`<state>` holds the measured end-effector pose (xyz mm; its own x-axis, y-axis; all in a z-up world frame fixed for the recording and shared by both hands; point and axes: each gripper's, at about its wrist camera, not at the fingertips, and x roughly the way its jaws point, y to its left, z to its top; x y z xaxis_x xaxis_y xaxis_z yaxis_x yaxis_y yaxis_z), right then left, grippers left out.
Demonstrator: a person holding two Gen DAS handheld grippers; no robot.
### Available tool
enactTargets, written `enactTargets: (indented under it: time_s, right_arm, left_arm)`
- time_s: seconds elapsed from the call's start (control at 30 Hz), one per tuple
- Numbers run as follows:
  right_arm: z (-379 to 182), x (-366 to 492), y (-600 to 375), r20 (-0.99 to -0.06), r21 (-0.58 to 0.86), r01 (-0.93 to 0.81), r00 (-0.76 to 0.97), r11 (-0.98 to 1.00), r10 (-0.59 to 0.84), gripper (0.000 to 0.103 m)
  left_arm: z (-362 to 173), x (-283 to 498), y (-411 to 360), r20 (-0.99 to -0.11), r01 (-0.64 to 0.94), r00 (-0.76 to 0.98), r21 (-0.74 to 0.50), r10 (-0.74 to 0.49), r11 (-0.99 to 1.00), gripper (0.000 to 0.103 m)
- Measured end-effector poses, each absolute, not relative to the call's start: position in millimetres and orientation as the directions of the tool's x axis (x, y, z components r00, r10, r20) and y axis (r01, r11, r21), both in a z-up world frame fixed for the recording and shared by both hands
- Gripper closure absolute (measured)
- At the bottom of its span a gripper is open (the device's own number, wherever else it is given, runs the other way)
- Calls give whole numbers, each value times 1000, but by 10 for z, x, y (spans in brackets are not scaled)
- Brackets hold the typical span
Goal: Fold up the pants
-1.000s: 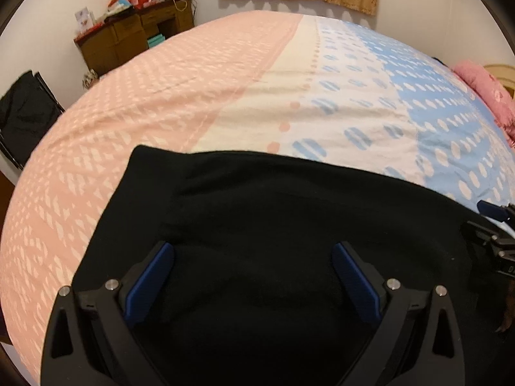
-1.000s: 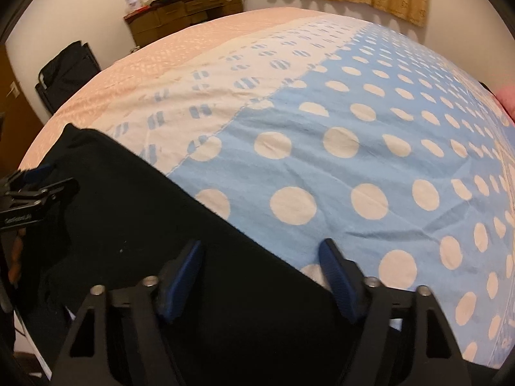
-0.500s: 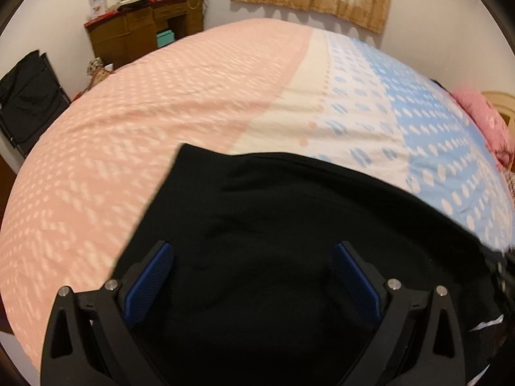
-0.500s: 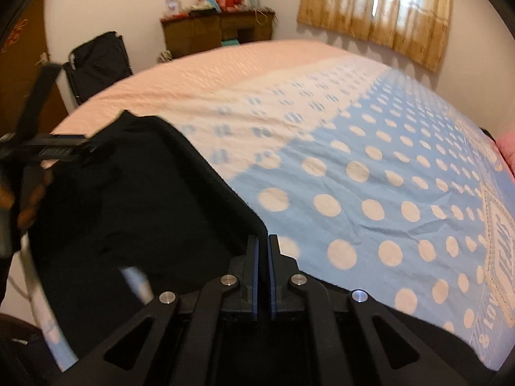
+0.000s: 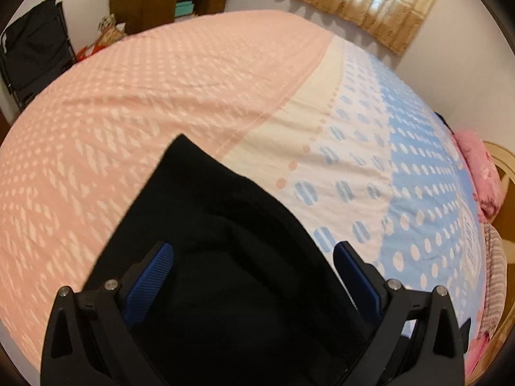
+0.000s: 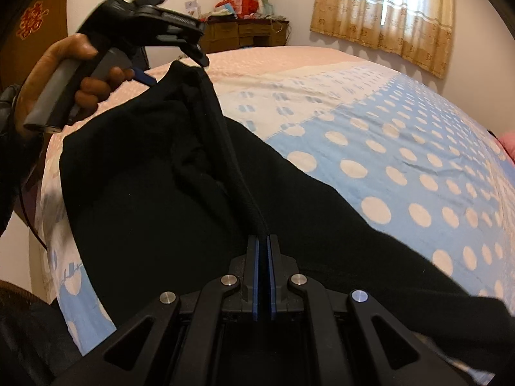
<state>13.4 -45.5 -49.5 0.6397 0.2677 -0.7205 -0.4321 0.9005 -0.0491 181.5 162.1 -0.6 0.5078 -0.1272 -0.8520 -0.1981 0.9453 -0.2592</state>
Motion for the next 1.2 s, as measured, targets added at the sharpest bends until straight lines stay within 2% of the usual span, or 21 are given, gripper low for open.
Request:
enactTargets:
  time_s: [0.13, 0.2, 0.27, 0.33, 0.37, 0.43, 0.5, 0.57, 0.63, 0.77, 0.9, 0.97, 1.0, 1.03, 1.07, 1.1, 1.13, 1.2]
  right_arm:
    - [-499, 101, -471, -702, -54, -426, 659, 903, 269, 99]
    - [-503, 56, -451, -697, -78, -429, 669, 900, 258, 99]
    - [-486, 10, -450, -692, -87, -425, 677, 901, 252, 99]
    - [-444, -12, -476, -683, -80, -416, 685, 906, 254, 99]
    - [-412, -17, -497, -678, -77, -412, 690, 908, 255, 99]
    - [-355, -16, -526, -670, -78, -401, 699, 913, 250, 99]
    - [-283, -9, -562, -661, -70, -388, 708, 919, 249, 100]
    - [-209, -28, -598, -651, -48, -379, 713, 924, 259, 101]
    - [-150, -55, -622, -644, -34, -378, 716, 925, 269, 102]
    - [-73, -189, -624, -632, -4, -383, 717, 924, 294, 102]
    - [-100, -271, -645, -623, 20, -360, 725, 933, 293, 101]
    - [-122, -251, -717, -620, 103, -348, 710, 932, 333, 101]
    - [-133, -215, -765, -621, 165, -335, 696, 928, 361, 101]
    - [-138, -173, -838, -613, 238, -318, 683, 918, 396, 101]
    - [-134, -183, -880, -600, 292, -305, 679, 906, 422, 101]
    - [-132, -167, -933, -586, 333, -295, 679, 896, 441, 101]
    - [-128, -147, -988, -574, 369, -282, 681, 886, 455, 101]
    - [-109, -144, -1042, -555, 409, -276, 682, 870, 477, 100]
  left_arm:
    - [-178, 1962, 1521, -895, -231, 431, -235, -117, 944, 2]
    - [-250, 2016, 1458, -908, -232, 409, -200, -91, 952, 7]
    - [-288, 2024, 1434, -912, -225, 404, -179, -76, 958, 23]
    - [-294, 2010, 1452, -900, -204, 426, -199, -96, 959, 44]
    - [-284, 1987, 1491, -886, -195, 448, -229, -121, 954, 52]
    - [-282, 1941, 1601, -870, -207, 468, -279, -156, 938, 74]
    - [-259, 1856, 1755, -841, -212, 494, -361, -219, 908, 84]
    - [-178, 1716, 1881, -799, -188, 535, -429, -275, 883, 88]
    - [-51, 1561, 1932, -760, -145, 583, -445, -287, 884, 90]
    - [194, 1157, 2022, -681, -52, 666, -452, -306, 891, 90]
    - [233, 1048, 2004, -699, -54, 676, -365, -235, 930, 90]
    - [255, 1100, 1984, -711, -51, 669, -333, -216, 941, 83]
    - [269, 1156, 1978, -720, -54, 655, -344, -227, 937, 74]
    - [272, 1175, 1976, -722, -57, 650, -356, -236, 933, 55]
    - [278, 1225, 1970, -724, -62, 644, -372, -248, 926, 44]
    - [280, 1290, 1939, -727, -70, 641, -372, -244, 926, 27]
    - [283, 1362, 1907, -734, -87, 641, -360, -224, 929, 23]
    - [292, 1551, 1816, -754, -122, 636, -309, -164, 943, 22]
